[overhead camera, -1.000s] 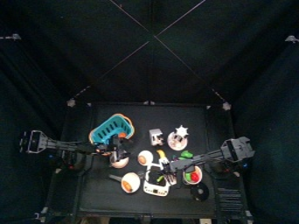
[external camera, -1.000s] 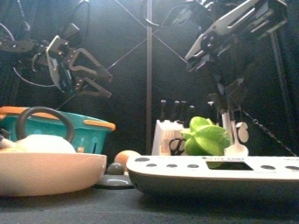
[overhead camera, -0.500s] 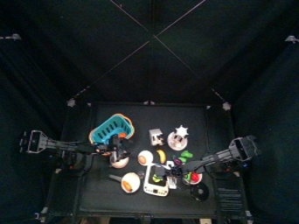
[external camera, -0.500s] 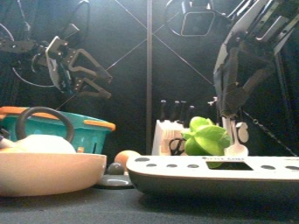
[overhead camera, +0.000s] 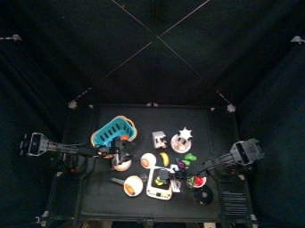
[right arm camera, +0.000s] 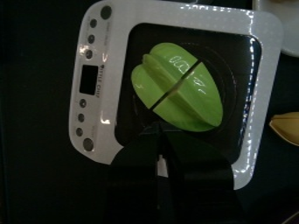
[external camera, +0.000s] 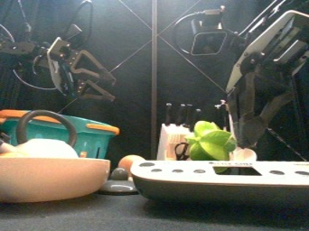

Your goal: Place starfruit onto stove

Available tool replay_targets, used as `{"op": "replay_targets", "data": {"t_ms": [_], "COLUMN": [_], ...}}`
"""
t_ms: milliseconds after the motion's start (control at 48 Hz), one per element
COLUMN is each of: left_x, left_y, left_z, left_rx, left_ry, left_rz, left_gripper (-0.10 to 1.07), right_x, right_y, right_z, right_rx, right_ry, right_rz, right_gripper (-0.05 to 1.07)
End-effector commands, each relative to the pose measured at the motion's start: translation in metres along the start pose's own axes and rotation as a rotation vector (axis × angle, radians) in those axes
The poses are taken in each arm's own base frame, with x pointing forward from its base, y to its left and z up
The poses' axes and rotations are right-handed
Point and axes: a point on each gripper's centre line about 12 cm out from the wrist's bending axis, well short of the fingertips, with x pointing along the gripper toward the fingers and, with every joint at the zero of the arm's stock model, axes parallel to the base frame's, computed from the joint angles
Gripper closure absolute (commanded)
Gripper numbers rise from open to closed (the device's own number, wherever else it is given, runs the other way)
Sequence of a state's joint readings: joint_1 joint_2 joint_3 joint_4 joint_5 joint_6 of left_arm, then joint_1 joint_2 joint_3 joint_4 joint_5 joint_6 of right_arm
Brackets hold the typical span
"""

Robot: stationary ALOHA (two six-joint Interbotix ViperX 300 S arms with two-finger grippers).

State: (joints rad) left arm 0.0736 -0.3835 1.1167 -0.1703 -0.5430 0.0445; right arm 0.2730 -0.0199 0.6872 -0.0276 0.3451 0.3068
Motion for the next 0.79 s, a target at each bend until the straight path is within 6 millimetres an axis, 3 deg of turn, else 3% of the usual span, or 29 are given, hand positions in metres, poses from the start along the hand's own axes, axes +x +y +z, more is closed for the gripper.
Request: {"op": "replay_targets", "data": {"t_ms": [0, 771], "left_x": [0.001, 0.001], "left_y": [0.000, 0.000], "left_z": [0.005, 0.005], "left_rx": [-0.003, -0.003], "left_ry": [-0.018, -0.017], "left_rz": [0.001, 0.001], "left_gripper": [-0.04, -0.04], "right_x": [-0.003, -0.007], "right_y": [0.001, -0.022], "right_z": [0.009, 0.013], "right_rx": [-0.007, -0.048], "right_ry": [-0.028, -0.011], "right_rz": [0.003, -0.071], "right_gripper": [0.89, 0.89]}}
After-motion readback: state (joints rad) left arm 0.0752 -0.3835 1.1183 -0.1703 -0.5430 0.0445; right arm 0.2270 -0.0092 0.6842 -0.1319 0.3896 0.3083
